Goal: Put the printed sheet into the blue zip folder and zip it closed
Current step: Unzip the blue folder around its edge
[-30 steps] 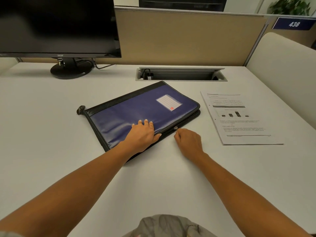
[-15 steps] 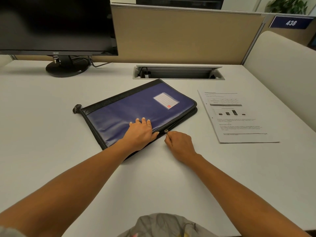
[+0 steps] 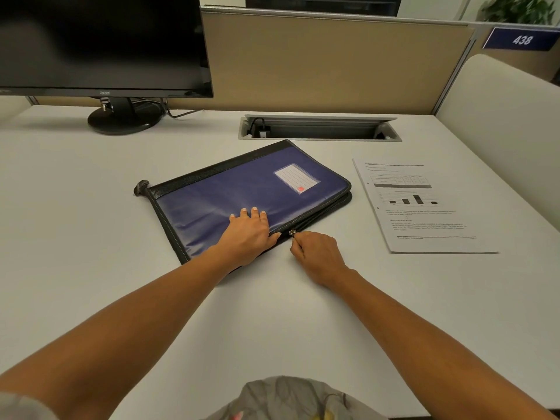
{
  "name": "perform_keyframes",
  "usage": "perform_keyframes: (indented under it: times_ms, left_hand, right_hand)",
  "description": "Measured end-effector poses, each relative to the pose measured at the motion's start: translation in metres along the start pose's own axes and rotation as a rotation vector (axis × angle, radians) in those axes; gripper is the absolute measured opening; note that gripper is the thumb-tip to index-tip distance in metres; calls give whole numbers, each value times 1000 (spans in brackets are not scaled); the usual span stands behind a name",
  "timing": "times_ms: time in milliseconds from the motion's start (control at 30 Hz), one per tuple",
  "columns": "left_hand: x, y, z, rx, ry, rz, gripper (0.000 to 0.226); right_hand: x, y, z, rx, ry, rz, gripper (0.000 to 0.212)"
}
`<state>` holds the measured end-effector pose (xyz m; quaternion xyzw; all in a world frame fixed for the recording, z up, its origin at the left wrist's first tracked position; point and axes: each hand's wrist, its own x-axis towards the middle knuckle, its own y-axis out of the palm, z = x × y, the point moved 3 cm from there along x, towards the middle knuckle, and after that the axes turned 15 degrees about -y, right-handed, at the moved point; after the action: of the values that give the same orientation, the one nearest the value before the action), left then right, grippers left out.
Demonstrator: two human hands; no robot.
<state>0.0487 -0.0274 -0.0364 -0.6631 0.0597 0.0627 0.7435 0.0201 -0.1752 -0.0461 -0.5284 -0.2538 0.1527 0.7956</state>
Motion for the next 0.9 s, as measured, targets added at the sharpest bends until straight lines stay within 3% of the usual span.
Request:
perform_keyframes:
  times_ms: [300, 400, 600, 900]
  left_hand:
    - [-6, -11, -3, 53, 7, -25, 66]
    - [-8, -14, -4, 76, 26, -19, 63]
    - [-9, -17, -5, 60, 46, -9, 61]
    - [-4, -14, -5, 53, 78, -99, 59]
  right_hand:
    - [-1, 1, 0, -54, 93, -32, 29]
    - [0, 1, 1, -70, 130, -27, 39]
    - [4, 0, 6, -46, 37, 15, 25]
    - [5, 3, 13, -30, -104, 71, 24]
